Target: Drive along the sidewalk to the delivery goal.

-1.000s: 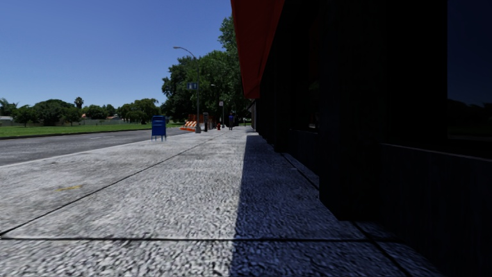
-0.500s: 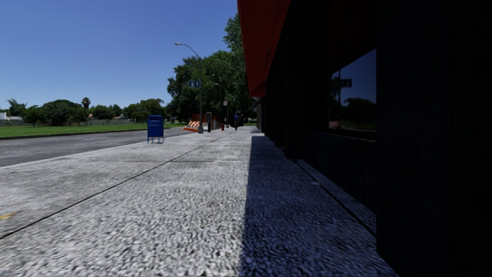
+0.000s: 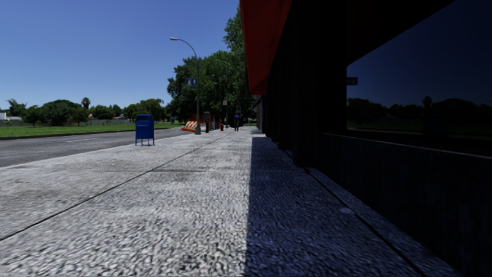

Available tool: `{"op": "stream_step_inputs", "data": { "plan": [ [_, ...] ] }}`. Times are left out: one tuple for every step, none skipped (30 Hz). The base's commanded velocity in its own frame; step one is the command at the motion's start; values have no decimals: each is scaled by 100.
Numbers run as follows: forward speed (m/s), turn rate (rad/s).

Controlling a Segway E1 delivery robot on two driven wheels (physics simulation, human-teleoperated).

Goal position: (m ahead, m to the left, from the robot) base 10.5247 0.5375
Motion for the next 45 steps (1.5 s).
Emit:
{"op": "stream_step_inputs", "data": {
  "plan": [
    [200,0],
    [200,0],
    [200,0],
    [200,0],
    [200,0],
    [200,0],
    [200,0],
    [200,0],
    [200,0],
    [200,0],
    [200,0],
    [200,0],
    [200,0],
    [200,0],
    [200,0],
    [200,0],
    [200,0],
    [200,0],
    [200,0],
    [200,0],
    [200,0],
    [200,0],
    [200,0],
    [200,0],
    [200,0],
    [200,0],
    [200,0],
    [200,0],
    [200,0],
    [200,0],
    [200,0],
    [200,0],
    [200,0],
    [200,0],
    [200,0],
    [200,0],
    [200,0],
    [200,0],
    [200,0],
    [200,0],
    [200,0],
    [200,0],
    [200,0],
    [200,0],
    [200,0]
  ]
}}
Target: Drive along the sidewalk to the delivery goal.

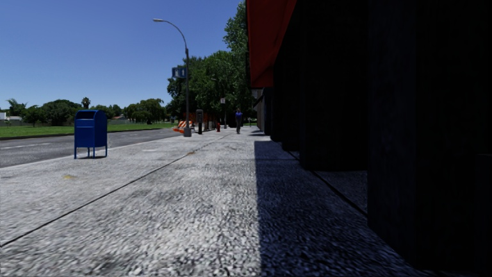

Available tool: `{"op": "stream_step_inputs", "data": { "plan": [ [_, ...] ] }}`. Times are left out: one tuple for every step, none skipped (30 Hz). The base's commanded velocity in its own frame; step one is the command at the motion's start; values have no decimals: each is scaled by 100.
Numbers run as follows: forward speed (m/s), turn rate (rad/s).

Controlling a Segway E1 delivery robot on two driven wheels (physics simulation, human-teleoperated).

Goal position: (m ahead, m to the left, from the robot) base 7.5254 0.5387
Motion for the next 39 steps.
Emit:
{"op": "stream_step_inputs", "data": {
  "plan": [
    [200,0],
    [200,0],
    [200,0],
    [200,0],
    [200,0],
    [200,0],
    [200,0],
    [200,0],
    [200,0],
    [200,0],
    [200,0],
    [200,0],
    [200,0],
    [200,0],
    [200,0],
    [200,0],
    [200,0],
    [200,0],
    [200,0],
    [200,0],
    [200,0],
    [200,0],
    [200,0],
    [200,0],
    [200,0],
    [200,0],
    [200,0],
    [200,0],
    [200,0],
    [200,0],
    [200,0],
    [200,0],
    [200,0],
    [200,0],
    [200,0],
    [200,0],
    [200,0],
    [200,0],
    [200,0]
  ]
}}
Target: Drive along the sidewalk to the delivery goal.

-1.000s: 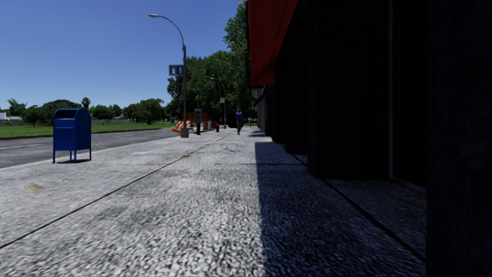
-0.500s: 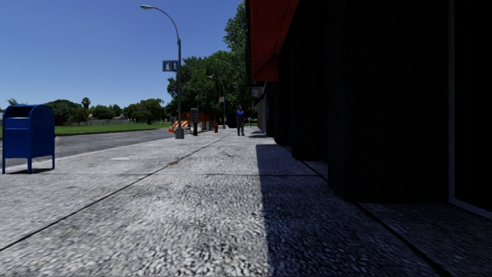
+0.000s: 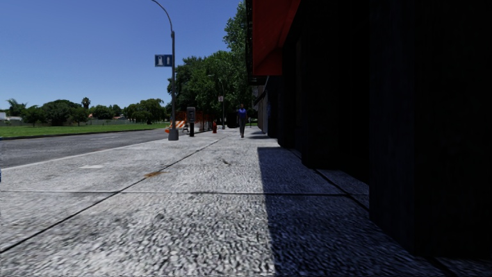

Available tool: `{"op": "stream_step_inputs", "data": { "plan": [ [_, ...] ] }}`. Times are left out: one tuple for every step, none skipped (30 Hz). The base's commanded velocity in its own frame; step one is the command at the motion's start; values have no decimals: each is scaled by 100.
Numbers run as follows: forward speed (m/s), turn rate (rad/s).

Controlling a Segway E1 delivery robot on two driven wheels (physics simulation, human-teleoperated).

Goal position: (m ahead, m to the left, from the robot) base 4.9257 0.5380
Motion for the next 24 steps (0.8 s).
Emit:
{"op": "stream_step_inputs", "data": {
  "plan": [
    [200,0],
    [200,0],
    [200,0],
    [200,0],
    [200,0],
    [200,0],
    [200,0],
    [200,0],
    [200,0],
    [200,0],
    [200,0],
    [200,0],
    [195,0],
    [177,0],
    [177,0],
    [168,0],
    [164,0],
    [163,0],
    [163,0],
    [159,0],
    [148,0],
    [133,4],
    [133,4],
    [108,10]
  ]
}}
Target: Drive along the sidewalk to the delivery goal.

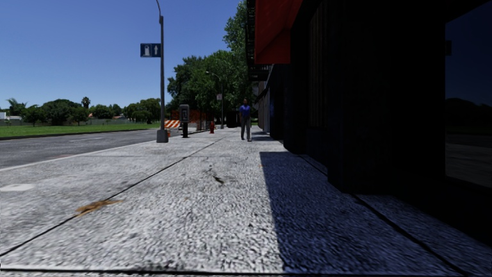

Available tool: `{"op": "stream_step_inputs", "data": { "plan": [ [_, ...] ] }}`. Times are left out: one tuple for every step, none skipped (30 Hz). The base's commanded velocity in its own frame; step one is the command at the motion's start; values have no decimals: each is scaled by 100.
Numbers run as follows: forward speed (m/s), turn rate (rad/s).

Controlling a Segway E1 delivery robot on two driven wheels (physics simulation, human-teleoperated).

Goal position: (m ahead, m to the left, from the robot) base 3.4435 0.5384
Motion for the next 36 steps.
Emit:
{"op": "stream_step_inputs", "data": {
  "plan": [
    [101,11],
    [101,11],
    [92,12],
    [86,14],
    [86,14],
    [84,18],
    [84,19],
    [84,25],
    [84,25],
    [84,34],
    [84,41],
    [90,43],
    [99,43],
    [99,43],
    [115,43],
    [122,43],
    [122,43],
    [123,43],
    [125,43],
    [125,43],
    [125,43],
    [126,43],
    [128,43],
    [131,43],
    [131,43],
    [133,43],
    [137,43],
    [139,43],
    [139,43],
    [140,43],
    [140,43],
    [140,43],
    [140,43],
    [140,44],
    [140,49],
    [140,52]
  ]
}}
